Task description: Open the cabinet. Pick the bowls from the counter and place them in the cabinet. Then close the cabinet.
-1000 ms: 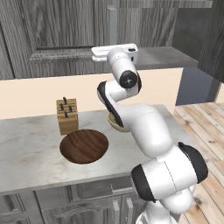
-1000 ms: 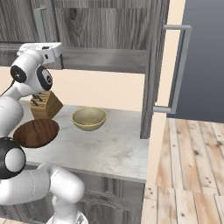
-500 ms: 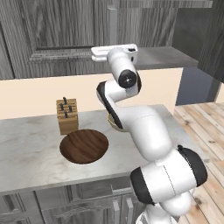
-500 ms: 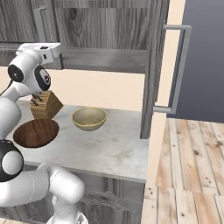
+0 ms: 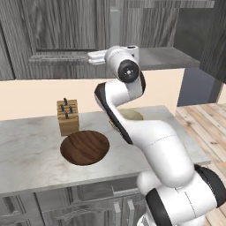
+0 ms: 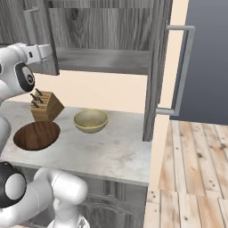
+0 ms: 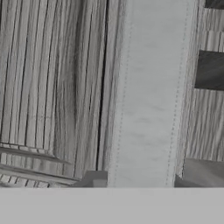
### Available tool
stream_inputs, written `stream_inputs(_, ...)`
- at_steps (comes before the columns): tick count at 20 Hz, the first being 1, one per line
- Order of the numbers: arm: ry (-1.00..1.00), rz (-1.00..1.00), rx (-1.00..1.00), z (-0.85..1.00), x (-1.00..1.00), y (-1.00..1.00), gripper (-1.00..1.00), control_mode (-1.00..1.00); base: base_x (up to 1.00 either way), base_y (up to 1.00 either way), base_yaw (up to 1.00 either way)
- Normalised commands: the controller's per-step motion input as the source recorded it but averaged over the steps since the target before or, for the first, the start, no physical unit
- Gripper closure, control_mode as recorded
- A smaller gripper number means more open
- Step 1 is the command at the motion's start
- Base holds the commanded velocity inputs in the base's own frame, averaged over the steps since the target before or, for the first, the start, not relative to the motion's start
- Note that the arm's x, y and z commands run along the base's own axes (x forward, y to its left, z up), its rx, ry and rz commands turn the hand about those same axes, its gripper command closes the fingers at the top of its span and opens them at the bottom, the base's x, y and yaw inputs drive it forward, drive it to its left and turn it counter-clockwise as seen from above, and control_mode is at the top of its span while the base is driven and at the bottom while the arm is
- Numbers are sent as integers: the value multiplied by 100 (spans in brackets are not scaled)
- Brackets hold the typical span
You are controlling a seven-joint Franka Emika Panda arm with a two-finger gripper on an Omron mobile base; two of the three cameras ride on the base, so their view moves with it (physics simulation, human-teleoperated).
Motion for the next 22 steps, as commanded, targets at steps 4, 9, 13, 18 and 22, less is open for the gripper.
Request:
stream_inputs(4, 0, 0, -11, -26, -96, 76, 100, -100, 0, 0, 0)
stream_inputs(9, 0, 0, -11, -35, -92, 88, 100, -100, 0, 0, 0)
stream_inputs(13, -3, 0, -10, -40, -75, 93, 100, -100, 0, 0, 0)
stream_inputs(18, 0, 0, -7, -31, -48, 86, 100, -100, 0, 0, 0)
stream_inputs(22, 0, -1, -2, -15, -1, 42, -100, -100, 0, 0, 0)
